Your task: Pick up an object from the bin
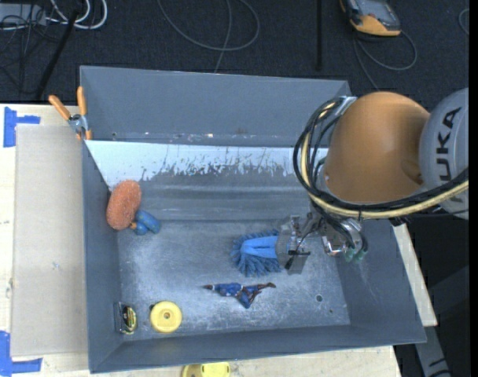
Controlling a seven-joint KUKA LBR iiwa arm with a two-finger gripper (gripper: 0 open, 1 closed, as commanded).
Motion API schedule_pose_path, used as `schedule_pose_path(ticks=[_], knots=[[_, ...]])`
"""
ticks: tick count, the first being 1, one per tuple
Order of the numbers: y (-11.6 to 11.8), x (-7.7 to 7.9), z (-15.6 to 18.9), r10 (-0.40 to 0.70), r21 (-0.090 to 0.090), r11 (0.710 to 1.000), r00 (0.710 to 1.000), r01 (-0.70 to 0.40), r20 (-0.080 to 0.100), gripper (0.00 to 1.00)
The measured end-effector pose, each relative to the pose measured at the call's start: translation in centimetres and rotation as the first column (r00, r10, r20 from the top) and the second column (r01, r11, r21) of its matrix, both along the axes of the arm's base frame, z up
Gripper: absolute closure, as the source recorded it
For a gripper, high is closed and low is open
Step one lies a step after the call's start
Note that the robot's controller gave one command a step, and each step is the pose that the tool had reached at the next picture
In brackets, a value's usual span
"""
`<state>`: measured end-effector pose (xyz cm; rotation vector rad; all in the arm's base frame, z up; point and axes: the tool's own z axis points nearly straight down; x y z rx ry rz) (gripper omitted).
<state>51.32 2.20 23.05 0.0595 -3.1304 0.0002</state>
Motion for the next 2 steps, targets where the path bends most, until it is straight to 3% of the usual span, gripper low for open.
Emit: schedule_pose_path(ticks=[1,2], knots=[[-2.9,2.6,6.4,0.136,0.001,0.991,0.991,-0.136,0.01,1.0],[-4.9,3.1,5.2,0.077,-0.002,0.997,0.997,-0.077,0.026,0.0]])
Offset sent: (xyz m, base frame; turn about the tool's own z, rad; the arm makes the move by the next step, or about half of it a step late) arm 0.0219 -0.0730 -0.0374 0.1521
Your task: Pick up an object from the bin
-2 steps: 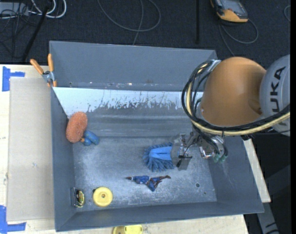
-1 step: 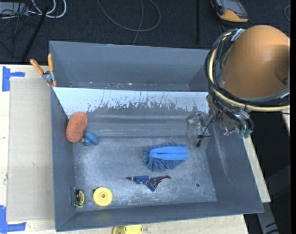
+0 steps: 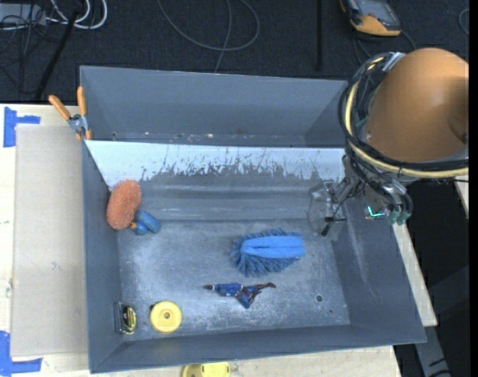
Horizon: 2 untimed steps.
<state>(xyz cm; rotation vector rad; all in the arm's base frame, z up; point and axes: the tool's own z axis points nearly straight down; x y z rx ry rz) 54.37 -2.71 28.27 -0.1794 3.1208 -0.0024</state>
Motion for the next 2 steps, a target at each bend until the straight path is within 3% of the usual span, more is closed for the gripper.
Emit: schedule_pose_path(ticks=[1,2], knots=[[-1.6,-0.6,-6.4,-0.188,0.002,0.982,0.982,0.188,-0.013,0.0],[1.4,1.3,-8.2,-0.231,-0.003,0.973,0.973,0.231,-0.025,0.0]])
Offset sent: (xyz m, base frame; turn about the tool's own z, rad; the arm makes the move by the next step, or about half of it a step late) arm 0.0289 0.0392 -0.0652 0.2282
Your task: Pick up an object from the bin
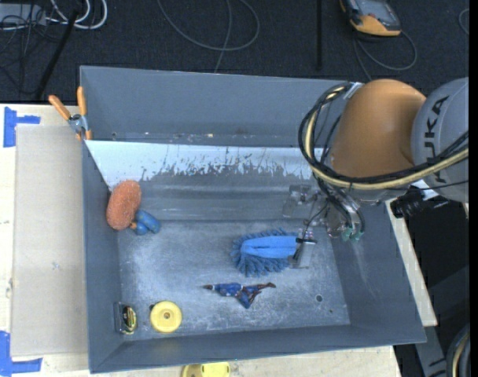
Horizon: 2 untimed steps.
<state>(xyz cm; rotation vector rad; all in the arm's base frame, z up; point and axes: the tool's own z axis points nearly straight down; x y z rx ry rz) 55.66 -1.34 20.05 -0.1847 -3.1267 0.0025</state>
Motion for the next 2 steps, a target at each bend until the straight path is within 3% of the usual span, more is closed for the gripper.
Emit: schedule_pose_path(ticks=[1,2], knots=[[2.1,1.8,-0.7,0.086,0.002,0.996,0.996,-0.086,0.014,0.0],[2.5,-1.1,-4.9,0.091,0.001,0.996,0.996,-0.091,0.012,0.0]])
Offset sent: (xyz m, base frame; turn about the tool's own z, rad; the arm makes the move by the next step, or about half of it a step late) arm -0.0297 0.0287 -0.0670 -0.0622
